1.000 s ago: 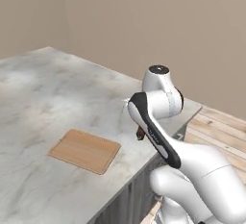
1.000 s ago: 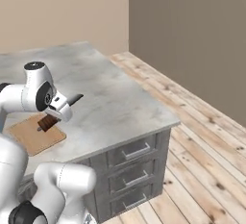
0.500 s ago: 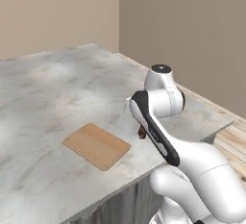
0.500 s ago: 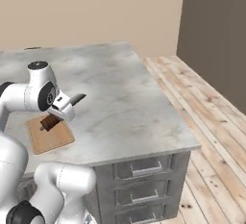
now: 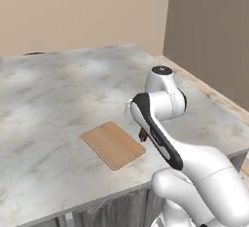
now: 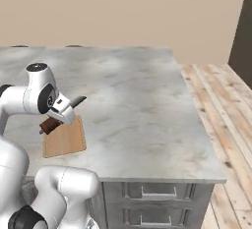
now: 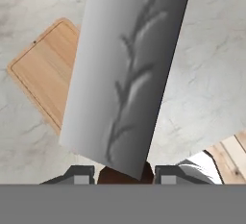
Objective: Pick up the knife from the drawer and place it on the cutting board. Then place the meat from the plate to the cutting board.
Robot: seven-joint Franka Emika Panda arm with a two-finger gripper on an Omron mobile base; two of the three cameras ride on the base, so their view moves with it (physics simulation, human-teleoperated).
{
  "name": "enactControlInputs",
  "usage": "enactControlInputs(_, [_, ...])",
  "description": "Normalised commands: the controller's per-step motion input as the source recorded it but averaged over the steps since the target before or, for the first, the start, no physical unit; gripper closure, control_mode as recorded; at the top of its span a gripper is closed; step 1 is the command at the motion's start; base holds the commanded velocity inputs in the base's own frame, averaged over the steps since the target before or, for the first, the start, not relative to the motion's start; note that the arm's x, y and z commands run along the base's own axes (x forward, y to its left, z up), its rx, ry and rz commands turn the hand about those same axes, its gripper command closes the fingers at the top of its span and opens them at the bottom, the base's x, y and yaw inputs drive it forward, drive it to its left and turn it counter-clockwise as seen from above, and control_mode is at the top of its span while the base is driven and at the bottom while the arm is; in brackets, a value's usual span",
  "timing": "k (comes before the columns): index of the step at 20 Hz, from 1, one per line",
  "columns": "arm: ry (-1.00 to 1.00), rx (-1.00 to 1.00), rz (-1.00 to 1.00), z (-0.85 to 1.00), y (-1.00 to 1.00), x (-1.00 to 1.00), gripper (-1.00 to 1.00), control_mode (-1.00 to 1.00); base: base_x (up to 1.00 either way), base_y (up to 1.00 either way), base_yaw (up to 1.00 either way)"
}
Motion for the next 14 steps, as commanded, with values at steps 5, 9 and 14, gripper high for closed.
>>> enactControlInputs(5, [0.0, 0.0, 0.0, 0.0, 0.0, 0.0, 1.0, 1.0, 0.2, 0.0, 0.34])
enactControlInputs(9, [0.0, 0.0, 0.0, 0.0, 0.0, 0.0, 1.0, 1.0, 0.36, 0.0, 0.34])
enactControlInputs(14, [0.0, 0.0, 0.0, 0.0, 0.0, 0.0, 1.0, 1.0, 0.36, -0.03, 0.29])
